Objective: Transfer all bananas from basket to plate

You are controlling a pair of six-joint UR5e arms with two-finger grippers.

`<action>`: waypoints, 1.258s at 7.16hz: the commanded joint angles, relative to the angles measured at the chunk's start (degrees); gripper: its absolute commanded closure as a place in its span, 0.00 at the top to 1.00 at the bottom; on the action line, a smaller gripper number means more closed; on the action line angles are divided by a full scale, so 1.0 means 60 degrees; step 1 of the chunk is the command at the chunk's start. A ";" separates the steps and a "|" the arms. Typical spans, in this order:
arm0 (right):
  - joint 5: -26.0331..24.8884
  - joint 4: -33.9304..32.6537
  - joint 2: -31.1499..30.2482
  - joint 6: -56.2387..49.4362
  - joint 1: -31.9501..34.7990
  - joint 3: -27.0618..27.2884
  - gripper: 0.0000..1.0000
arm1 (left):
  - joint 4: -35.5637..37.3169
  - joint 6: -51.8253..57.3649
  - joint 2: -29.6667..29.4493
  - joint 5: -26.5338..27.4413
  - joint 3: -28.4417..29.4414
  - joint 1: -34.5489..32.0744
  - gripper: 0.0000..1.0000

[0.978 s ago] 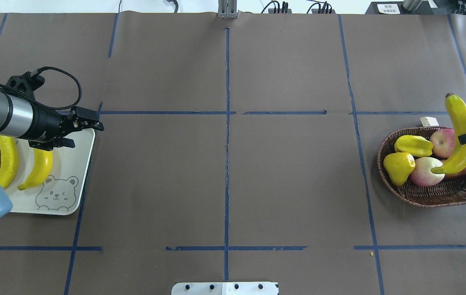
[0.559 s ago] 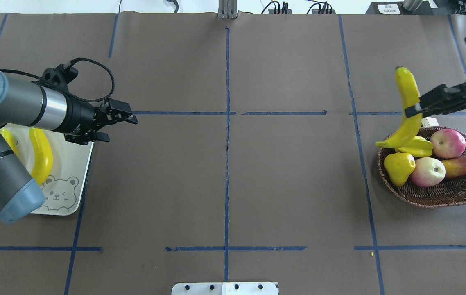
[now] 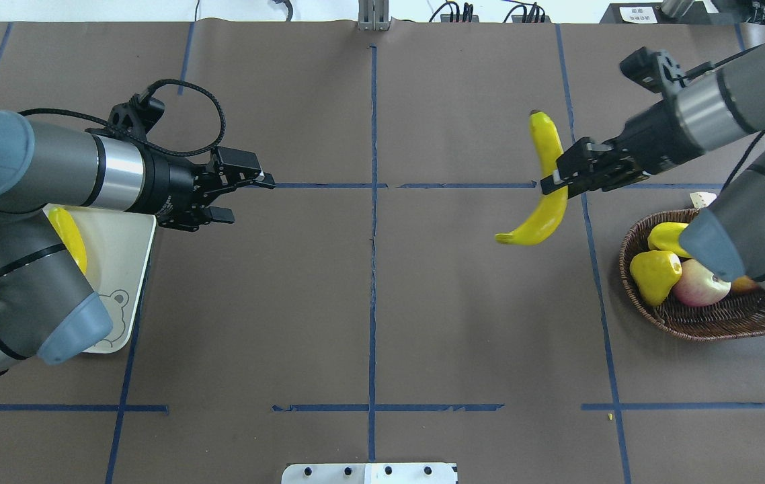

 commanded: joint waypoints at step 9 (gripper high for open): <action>-0.2048 -0.0017 0.1008 0.0709 -0.2058 0.0275 0.00 | -0.0314 -0.0564 -0.1542 0.0672 0.0714 0.1247 0.99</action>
